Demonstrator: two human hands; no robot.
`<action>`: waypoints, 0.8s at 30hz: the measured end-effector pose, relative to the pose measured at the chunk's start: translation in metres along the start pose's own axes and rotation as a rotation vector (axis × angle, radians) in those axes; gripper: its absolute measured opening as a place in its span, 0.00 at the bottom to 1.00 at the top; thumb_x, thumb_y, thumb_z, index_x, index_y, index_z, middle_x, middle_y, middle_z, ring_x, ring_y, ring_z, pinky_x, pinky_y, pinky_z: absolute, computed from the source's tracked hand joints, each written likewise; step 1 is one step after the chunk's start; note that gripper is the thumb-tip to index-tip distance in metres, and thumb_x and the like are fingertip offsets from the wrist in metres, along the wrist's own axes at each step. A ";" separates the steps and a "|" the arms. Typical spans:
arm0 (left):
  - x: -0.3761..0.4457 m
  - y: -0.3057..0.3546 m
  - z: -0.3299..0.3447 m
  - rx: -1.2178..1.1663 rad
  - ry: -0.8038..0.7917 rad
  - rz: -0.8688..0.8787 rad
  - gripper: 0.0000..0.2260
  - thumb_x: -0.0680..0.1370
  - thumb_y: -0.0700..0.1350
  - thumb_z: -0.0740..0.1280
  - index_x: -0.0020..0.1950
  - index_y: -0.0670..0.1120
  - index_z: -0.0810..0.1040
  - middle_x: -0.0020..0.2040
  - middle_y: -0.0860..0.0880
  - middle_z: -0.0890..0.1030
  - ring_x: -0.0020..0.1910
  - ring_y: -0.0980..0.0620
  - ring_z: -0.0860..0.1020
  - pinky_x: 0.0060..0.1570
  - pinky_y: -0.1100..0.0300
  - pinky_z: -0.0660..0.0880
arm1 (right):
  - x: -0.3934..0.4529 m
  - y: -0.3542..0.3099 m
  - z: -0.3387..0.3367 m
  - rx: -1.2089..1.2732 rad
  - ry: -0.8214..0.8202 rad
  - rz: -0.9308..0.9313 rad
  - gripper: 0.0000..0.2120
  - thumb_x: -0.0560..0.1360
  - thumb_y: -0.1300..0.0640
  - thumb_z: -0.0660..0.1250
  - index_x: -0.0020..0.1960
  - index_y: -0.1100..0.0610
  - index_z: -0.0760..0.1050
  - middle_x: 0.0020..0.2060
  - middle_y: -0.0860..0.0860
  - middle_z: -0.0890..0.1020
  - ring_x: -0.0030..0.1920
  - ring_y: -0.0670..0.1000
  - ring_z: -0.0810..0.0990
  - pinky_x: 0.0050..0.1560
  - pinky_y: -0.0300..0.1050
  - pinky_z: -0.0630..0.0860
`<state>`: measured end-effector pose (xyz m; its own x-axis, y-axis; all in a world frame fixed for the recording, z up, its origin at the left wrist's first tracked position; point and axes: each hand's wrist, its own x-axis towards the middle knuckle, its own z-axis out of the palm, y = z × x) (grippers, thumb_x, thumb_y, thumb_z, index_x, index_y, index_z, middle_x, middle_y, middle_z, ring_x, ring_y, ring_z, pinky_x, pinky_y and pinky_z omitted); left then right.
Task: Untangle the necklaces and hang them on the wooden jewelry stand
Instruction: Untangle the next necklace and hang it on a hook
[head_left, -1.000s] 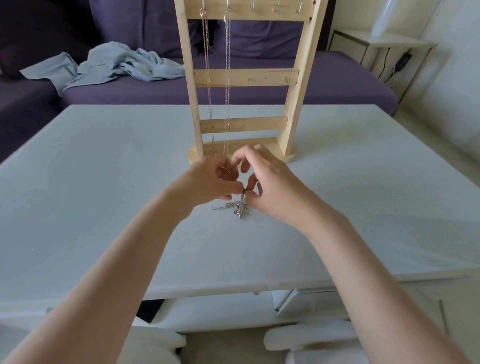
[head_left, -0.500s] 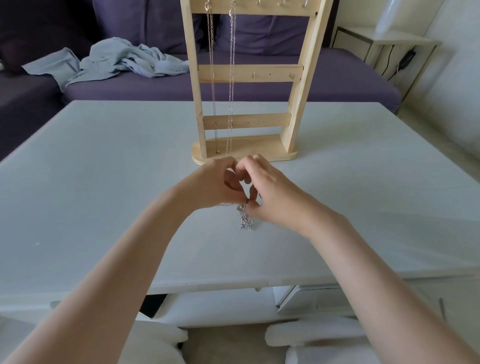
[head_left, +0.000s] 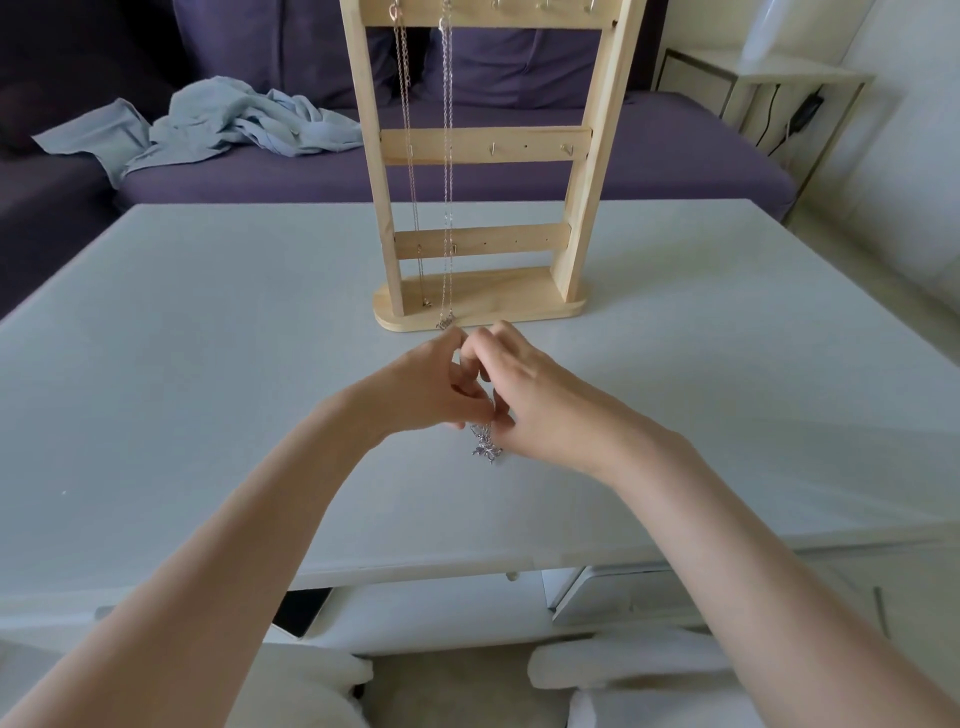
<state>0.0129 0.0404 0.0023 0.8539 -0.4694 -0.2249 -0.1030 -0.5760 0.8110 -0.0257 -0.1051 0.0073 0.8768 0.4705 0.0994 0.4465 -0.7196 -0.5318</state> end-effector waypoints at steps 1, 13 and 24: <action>-0.001 0.000 -0.001 0.008 -0.020 -0.010 0.24 0.63 0.47 0.72 0.56 0.43 0.71 0.39 0.52 0.81 0.37 0.53 0.79 0.42 0.59 0.73 | 0.000 0.000 0.000 0.011 -0.001 -0.001 0.18 0.70 0.71 0.63 0.49 0.53 0.62 0.49 0.48 0.65 0.38 0.49 0.71 0.39 0.48 0.72; -0.006 0.004 0.002 -0.251 -0.142 -0.110 0.15 0.73 0.33 0.66 0.58 0.43 0.70 0.35 0.52 0.78 0.33 0.55 0.74 0.39 0.66 0.73 | -0.009 0.005 -0.013 0.336 0.010 0.075 0.18 0.68 0.70 0.66 0.46 0.51 0.64 0.46 0.48 0.69 0.33 0.45 0.71 0.34 0.33 0.69; -0.006 0.005 -0.007 -0.405 -0.166 -0.067 0.17 0.73 0.34 0.70 0.59 0.45 0.70 0.41 0.48 0.81 0.37 0.54 0.77 0.39 0.66 0.75 | -0.009 0.008 -0.016 0.441 0.013 0.095 0.19 0.69 0.69 0.67 0.45 0.47 0.64 0.46 0.48 0.69 0.37 0.48 0.73 0.38 0.34 0.70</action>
<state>0.0107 0.0452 0.0121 0.7547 -0.5605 -0.3409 0.1862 -0.3153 0.9305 -0.0271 -0.1226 0.0157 0.9135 0.4047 0.0417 0.2475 -0.4715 -0.8465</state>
